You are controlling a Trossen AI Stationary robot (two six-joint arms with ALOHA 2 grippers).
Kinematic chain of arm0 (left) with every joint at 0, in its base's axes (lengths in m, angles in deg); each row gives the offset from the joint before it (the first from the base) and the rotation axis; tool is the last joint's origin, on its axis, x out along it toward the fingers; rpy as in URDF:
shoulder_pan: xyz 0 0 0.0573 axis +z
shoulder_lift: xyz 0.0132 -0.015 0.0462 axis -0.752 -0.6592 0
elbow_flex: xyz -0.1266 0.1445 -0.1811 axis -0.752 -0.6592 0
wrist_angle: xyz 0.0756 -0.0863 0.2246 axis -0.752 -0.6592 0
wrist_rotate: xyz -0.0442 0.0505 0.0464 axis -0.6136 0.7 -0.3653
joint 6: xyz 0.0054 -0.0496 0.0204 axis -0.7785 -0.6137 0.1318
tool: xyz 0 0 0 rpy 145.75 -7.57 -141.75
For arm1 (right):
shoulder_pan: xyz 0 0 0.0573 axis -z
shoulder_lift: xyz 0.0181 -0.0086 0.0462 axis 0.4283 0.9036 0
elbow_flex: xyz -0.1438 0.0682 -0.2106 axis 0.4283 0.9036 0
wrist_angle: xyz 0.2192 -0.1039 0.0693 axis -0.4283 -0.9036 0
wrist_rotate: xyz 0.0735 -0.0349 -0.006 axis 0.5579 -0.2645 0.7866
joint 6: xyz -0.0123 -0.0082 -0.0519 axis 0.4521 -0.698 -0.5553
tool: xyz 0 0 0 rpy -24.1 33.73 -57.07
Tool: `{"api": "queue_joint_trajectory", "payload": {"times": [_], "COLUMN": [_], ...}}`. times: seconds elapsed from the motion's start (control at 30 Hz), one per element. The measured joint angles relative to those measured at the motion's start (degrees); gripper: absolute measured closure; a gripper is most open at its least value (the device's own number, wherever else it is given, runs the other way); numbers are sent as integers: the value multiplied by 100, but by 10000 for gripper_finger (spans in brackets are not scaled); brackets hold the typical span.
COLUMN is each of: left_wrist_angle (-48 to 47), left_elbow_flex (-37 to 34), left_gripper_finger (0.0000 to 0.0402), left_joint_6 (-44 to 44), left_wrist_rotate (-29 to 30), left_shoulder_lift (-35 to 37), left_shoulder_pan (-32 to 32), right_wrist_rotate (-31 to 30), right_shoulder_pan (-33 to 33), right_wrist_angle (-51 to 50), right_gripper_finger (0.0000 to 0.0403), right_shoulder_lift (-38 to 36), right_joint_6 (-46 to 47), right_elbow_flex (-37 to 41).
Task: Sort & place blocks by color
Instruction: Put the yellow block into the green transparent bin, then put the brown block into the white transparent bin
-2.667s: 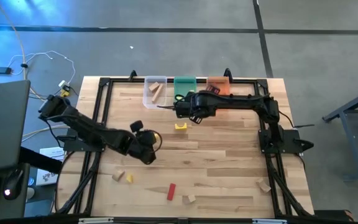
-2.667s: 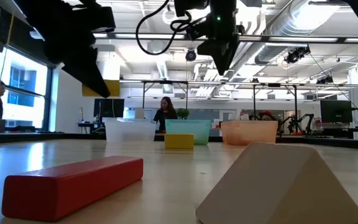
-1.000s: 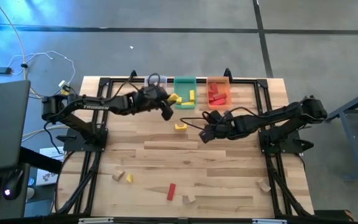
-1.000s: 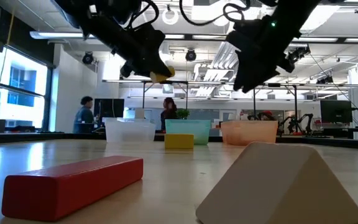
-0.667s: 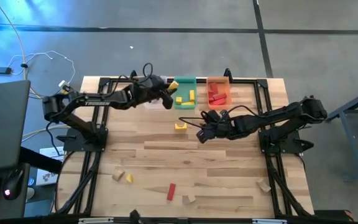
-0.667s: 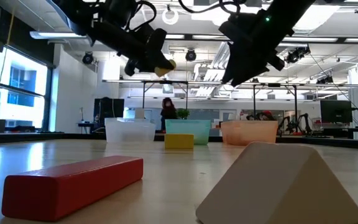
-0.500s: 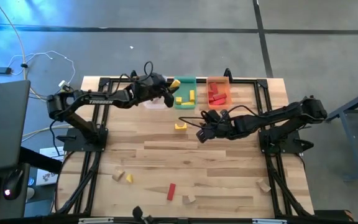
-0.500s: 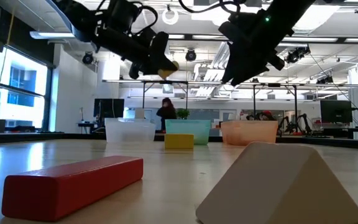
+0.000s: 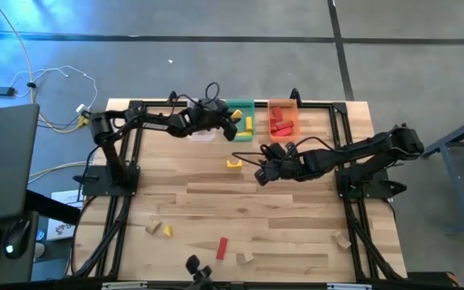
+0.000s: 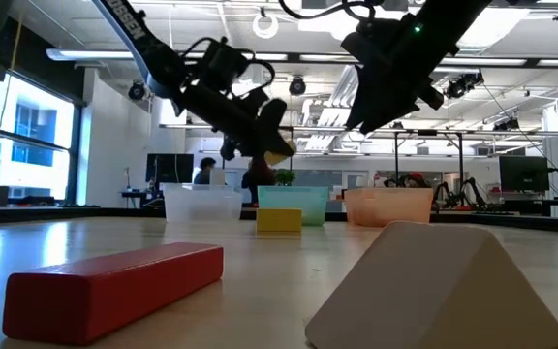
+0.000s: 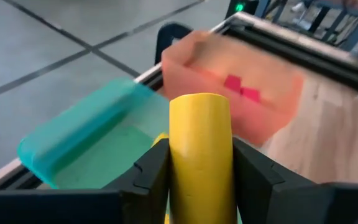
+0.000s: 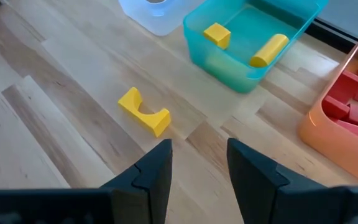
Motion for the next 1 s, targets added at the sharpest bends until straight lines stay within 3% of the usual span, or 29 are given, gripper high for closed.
{"api": "queue_joint_trajectory", "payload": {"times": [0.33,0.47,0.67,0.9,1.0], "left_wrist_angle": [-150,-142,-282,-715,-1140], "left_elbow_flex": [55,56,61,61,59], "left_gripper_finger": [242,217,182,175,174], "left_joint_6": [-46,-48,-204,-415,-394], "left_wrist_rotate": [-51,-542,-814,-1917,-2087], "left_shoulder_lift": [-219,-175,-102,295,589], "left_shoulder_pan": [146,233,304,372,313], "right_wrist_rotate": [4,7,17,261,482], "right_shoulder_pan": [-164,-229,-318,-534,-685], "right_wrist_angle": [-17,-17,9,7,-28], "right_gripper_finger": [265,265,265,265,265], "right_shoulder_lift": [0,0,0,0,1], "right_joint_6": [0,0,40,151,155], "right_elbow_flex": [-2,-2,-4,-4,-7]}}
